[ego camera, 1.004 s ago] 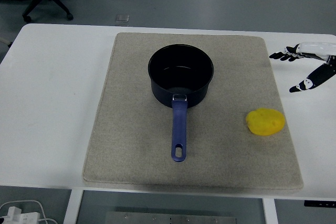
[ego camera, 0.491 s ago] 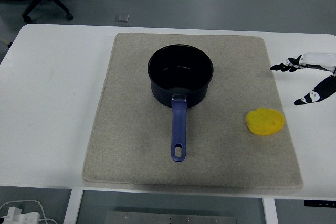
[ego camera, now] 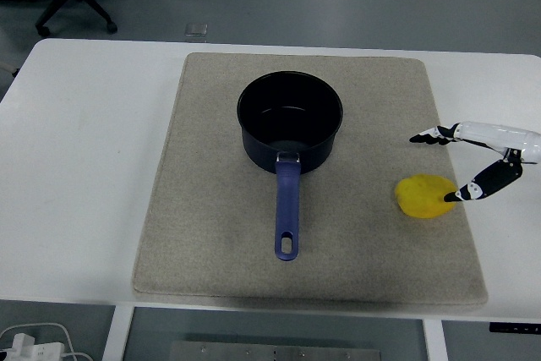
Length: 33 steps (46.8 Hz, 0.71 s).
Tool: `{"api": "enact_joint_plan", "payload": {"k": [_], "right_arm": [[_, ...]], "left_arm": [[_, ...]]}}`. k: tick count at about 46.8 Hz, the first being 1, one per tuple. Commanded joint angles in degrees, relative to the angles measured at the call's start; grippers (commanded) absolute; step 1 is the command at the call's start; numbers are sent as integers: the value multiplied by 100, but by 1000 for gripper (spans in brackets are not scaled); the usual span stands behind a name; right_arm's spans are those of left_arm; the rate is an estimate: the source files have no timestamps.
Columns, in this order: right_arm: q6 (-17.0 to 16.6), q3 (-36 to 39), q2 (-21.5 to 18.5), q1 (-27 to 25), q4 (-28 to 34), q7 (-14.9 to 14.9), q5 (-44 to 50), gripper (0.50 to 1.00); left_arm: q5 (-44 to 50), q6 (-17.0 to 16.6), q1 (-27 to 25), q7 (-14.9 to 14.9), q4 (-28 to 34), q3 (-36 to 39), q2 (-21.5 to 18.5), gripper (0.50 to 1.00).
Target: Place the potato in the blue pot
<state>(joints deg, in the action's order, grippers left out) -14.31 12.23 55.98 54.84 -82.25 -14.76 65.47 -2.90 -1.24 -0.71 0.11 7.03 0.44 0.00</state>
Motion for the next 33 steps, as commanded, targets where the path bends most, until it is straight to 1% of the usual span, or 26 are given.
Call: {"api": "enact_joint_plan", "payload": {"k": [1, 11, 22, 33], "right_arm": [[121, -1, -78, -61, -1, 0, 1, 934], [209, -36, -245, -272, -1, 8, 167, 934], [226, -36, -254, -342, 7, 8, 212, 934], [446, -150, -316, -421, 51, 8, 247, 934]], "left_arm": [[0, 1, 1, -3, 0, 0, 0, 996], [0, 1, 1, -3, 0, 0, 0, 996], [0, 1, 1, -3, 0, 0, 0, 996], [0, 1, 1, -3, 0, 0, 0, 996]]}}
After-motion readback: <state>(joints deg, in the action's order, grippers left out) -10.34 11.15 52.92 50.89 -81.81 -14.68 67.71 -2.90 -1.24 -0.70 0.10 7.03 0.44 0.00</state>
